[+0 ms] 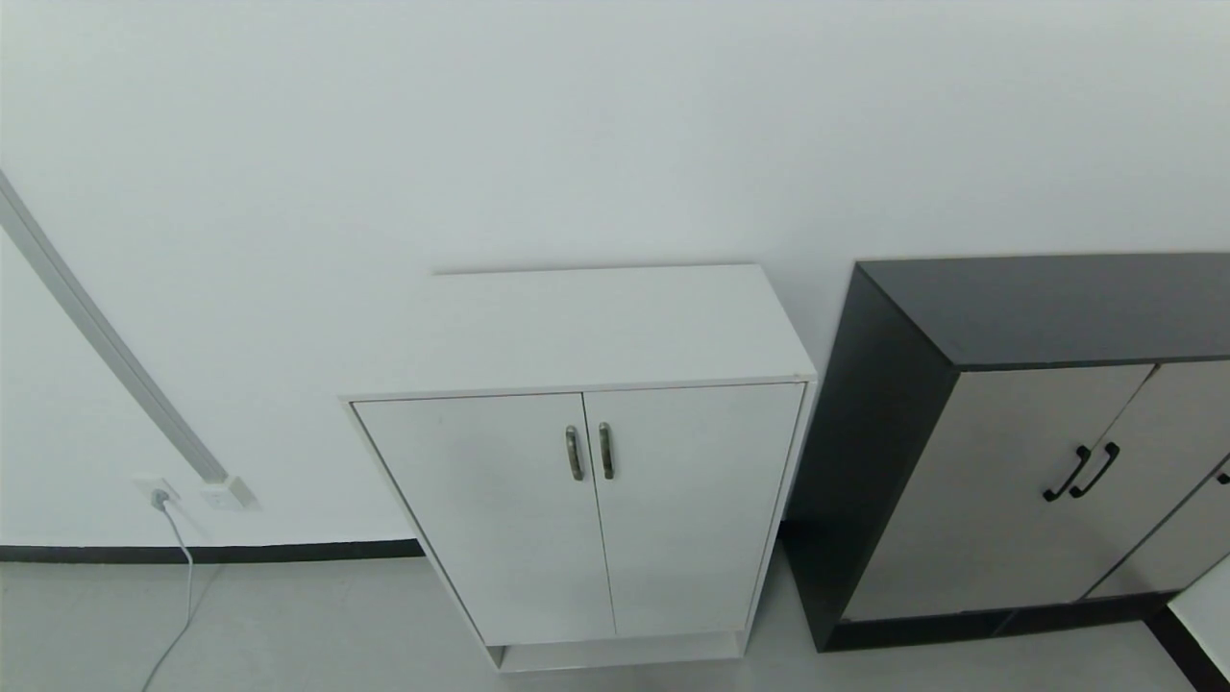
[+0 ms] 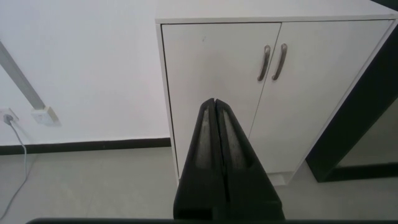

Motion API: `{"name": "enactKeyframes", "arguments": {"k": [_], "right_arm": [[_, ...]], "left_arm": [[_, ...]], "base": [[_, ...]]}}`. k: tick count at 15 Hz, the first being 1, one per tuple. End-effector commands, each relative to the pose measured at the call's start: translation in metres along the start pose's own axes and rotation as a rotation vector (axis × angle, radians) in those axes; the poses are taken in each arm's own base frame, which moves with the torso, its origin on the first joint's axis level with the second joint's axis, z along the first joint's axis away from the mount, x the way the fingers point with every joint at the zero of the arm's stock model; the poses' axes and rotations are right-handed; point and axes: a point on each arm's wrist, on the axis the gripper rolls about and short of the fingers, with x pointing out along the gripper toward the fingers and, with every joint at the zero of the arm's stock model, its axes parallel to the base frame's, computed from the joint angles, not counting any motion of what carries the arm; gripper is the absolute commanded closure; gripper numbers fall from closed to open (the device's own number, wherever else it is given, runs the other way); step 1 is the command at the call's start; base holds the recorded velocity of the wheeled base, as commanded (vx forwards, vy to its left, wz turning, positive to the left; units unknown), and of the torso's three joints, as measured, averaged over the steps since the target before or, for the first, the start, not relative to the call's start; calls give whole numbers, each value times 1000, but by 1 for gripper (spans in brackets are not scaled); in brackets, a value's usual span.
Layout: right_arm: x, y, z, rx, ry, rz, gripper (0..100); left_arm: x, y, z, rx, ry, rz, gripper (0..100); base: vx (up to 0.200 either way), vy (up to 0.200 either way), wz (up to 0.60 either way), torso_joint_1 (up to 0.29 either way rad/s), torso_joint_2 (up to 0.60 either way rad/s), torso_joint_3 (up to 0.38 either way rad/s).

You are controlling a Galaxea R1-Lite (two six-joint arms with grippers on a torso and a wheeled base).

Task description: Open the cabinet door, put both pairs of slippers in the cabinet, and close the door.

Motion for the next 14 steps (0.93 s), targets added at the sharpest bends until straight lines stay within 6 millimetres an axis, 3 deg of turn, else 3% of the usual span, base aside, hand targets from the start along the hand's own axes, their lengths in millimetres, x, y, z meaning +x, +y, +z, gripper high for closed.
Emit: {"name": "enactKeyframes", "arguments": {"k": [1, 6, 14], "right_arm": [[-2, 0, -7, -4, -18, 0, 100], [-9, 1, -9, -6, -119, -47, 100], [-9, 1, -9, -1, -119, -49, 100]], "left_arm": [[0, 0, 0, -1, 0, 2, 100], [0, 0, 0, -1, 0, 2, 100], [0, 0, 0, 2, 0, 2, 100]], "base": [[0, 0, 0, 0, 0, 0], [0, 0, 0, 0, 0, 0], [0, 0, 0, 0, 0, 0]]}}
